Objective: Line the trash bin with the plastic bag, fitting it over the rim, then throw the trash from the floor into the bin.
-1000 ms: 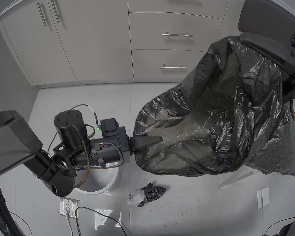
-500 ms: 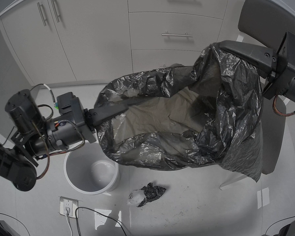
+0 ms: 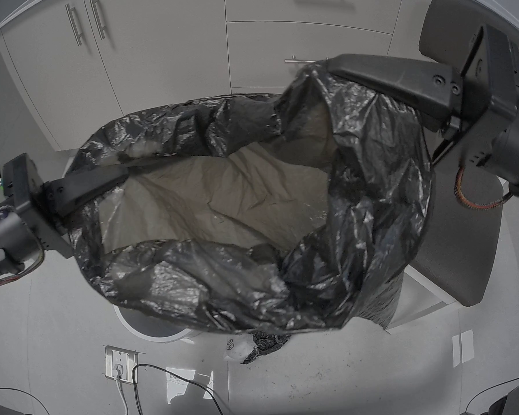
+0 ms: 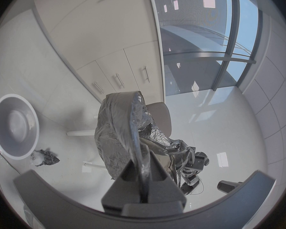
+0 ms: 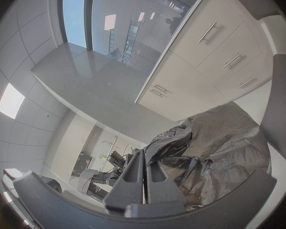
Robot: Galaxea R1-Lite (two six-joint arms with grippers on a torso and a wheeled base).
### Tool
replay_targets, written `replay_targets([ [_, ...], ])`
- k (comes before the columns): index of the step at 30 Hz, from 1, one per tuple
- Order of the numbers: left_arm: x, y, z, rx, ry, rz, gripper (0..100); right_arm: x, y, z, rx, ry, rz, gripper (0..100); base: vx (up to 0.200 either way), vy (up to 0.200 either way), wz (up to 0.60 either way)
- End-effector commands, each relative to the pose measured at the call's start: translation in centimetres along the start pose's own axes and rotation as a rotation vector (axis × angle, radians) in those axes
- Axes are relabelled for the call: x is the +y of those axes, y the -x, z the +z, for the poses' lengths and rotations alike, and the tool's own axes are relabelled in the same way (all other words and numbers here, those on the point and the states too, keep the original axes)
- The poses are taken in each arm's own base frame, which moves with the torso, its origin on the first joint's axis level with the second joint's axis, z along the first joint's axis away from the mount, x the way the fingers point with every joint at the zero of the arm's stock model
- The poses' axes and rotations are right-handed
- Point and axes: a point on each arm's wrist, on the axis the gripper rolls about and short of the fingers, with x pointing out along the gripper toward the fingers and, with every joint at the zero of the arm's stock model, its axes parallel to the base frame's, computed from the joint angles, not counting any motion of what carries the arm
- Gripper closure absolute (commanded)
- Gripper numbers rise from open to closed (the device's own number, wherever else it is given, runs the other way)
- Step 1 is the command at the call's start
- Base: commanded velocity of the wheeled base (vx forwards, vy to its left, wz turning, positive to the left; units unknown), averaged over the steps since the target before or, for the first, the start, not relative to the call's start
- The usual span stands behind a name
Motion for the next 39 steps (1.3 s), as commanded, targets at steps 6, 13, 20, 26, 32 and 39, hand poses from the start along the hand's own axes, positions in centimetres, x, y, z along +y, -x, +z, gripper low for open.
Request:
replay_targets([
  [6,-3.9,5.6,-1.5,-0.124,-0.055,0.042,100,1.5,-2.8,-3.6,0.123,-0.028,0.068,100,0.0,0.0,0.0],
  [13,-1.9,6.8,-1.0,-0.194,-0.204,0.249,100,-0.7,-5.6,-6.0,0.156,-0.01,-0.048,100,0.0,0.0,0.0],
  [20,-0.6,6.0,0.1,-0.185,-0.31,0.338,100,-2.5,-9.3,-7.9,0.18,0.023,-0.094,100,0.0,0.0,0.0],
  [26,1.2,5.5,0.9,-0.18,-0.266,0.4,100,-3.7,-11.9,-9.4,0.218,0.024,-0.112,100,0.0,0.0,0.0],
  [32,3.4,5.0,1.6,-0.193,-0.206,0.492,100,-4.5,-13.8,-10.5,0.25,0.015,-0.134,100,0.0,0.0,0.0],
  [39,3.3,4.8,2.1,-0.237,-0.228,0.515,100,-4.4,-14.5,-10.6,0.235,0.024,-0.13,100,0.0,0.0,0.0],
])
